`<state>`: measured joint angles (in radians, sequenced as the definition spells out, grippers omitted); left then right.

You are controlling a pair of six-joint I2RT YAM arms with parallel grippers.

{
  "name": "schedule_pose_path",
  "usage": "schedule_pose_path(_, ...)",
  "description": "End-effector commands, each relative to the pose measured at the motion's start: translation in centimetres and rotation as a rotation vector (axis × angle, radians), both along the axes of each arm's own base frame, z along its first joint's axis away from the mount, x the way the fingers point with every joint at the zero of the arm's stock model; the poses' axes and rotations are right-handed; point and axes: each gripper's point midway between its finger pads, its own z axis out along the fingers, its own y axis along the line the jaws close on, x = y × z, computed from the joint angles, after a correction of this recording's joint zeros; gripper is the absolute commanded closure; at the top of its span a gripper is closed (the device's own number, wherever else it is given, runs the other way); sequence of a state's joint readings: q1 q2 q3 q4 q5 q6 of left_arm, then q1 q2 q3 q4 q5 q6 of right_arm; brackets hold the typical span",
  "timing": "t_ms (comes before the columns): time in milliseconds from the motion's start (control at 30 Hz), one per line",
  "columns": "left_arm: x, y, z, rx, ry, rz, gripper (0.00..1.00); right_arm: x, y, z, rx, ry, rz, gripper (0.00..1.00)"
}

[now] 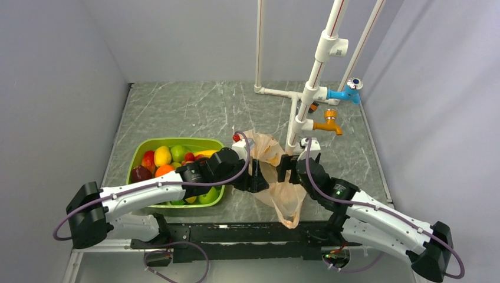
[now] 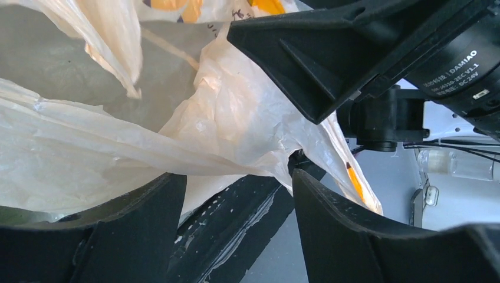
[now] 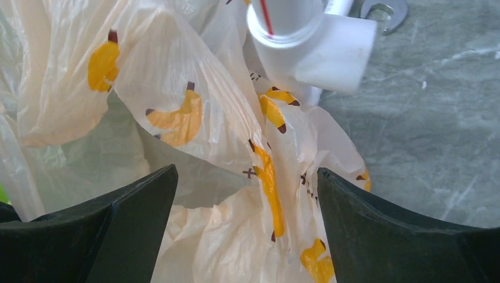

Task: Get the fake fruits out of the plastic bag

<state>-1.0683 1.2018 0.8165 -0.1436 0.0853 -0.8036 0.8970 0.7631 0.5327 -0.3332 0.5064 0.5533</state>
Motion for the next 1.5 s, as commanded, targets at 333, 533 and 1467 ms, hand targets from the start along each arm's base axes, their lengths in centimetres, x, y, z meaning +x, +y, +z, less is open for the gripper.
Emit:
schedule_pose_path(333, -1.1, -1.7, 7.8, -0.167, -0.119, -0.123, 0.14, 1.3, -1.4, 2.3, -0.037, -0.074, -0.079, 0.02)
schedule_pose_path(533, -1.0, -1.1, 8.1, -0.117, -0.143, -0.117, 0.15, 3.0, -0.7, 1.1, -0.091, -0.065, -0.136, 0.05)
schedule_pose_path(1467, 5.2, -3.2, -4.3, 0.065, -0.124, 0.238, 0.47, 1.7, 2.9, 3.4, 0.11, -0.067, 0.027, 1.0)
